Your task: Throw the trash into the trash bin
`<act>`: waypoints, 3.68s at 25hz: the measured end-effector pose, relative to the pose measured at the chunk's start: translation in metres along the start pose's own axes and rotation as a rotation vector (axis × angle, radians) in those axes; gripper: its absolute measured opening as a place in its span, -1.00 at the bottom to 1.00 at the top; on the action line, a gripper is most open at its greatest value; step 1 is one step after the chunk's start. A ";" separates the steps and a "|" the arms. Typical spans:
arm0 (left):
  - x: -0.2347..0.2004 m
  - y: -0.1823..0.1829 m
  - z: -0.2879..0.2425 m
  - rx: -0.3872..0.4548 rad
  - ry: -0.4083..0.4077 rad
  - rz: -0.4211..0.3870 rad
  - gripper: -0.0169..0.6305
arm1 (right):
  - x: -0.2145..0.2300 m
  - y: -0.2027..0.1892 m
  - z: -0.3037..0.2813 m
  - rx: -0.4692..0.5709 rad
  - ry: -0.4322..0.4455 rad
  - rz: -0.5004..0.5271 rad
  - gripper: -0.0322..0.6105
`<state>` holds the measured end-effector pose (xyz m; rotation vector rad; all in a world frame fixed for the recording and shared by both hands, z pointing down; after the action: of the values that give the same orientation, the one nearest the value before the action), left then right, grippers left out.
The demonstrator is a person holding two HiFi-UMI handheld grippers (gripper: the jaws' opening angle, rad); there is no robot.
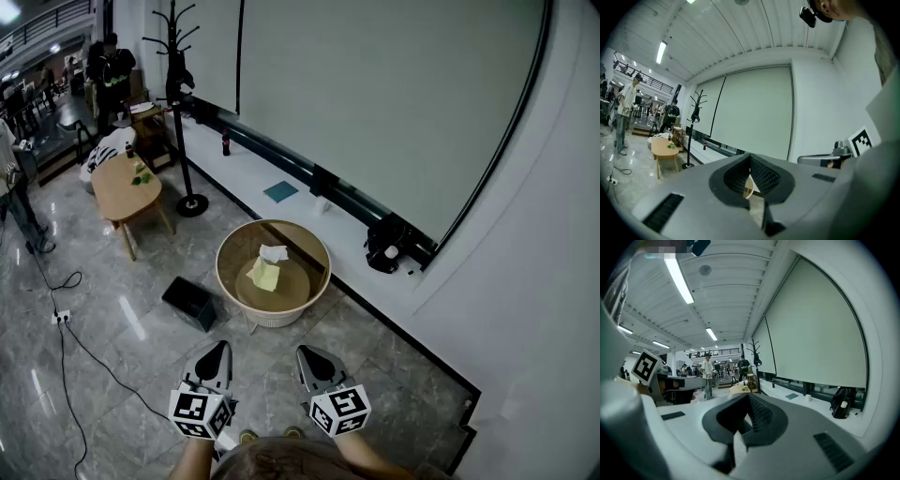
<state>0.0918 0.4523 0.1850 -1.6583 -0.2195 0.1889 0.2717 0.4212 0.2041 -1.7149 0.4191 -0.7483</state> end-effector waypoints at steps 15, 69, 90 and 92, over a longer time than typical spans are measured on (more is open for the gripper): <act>-0.028 -0.015 0.022 -0.032 -0.054 -0.014 -0.89 | -0.036 -0.011 0.001 0.035 -0.031 -0.024 -0.85; -0.134 0.027 -0.326 -0.070 -0.124 0.039 -0.89 | 0.179 0.089 -0.276 0.005 -0.031 -0.045 -0.85; -0.179 0.041 -0.435 -0.072 -0.081 0.013 -0.89 | 0.248 0.121 -0.370 0.003 -0.021 -0.051 -0.85; -0.182 0.041 -0.440 -0.077 -0.093 0.013 -0.89 | 0.249 0.121 -0.371 0.008 -0.034 -0.058 -0.85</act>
<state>0.0284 -0.0213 0.1863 -1.7297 -0.2894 0.2712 0.2165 -0.0382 0.2041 -1.7365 0.3438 -0.7604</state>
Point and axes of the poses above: the fingertips, and each gripper's own axes: z backward along the fingers, x to its right, y out of its top, the point moved 3 cm from there along z, backward along the fingers, and after that the axes turned 8 degrees about -z, right-handed, at the moved point
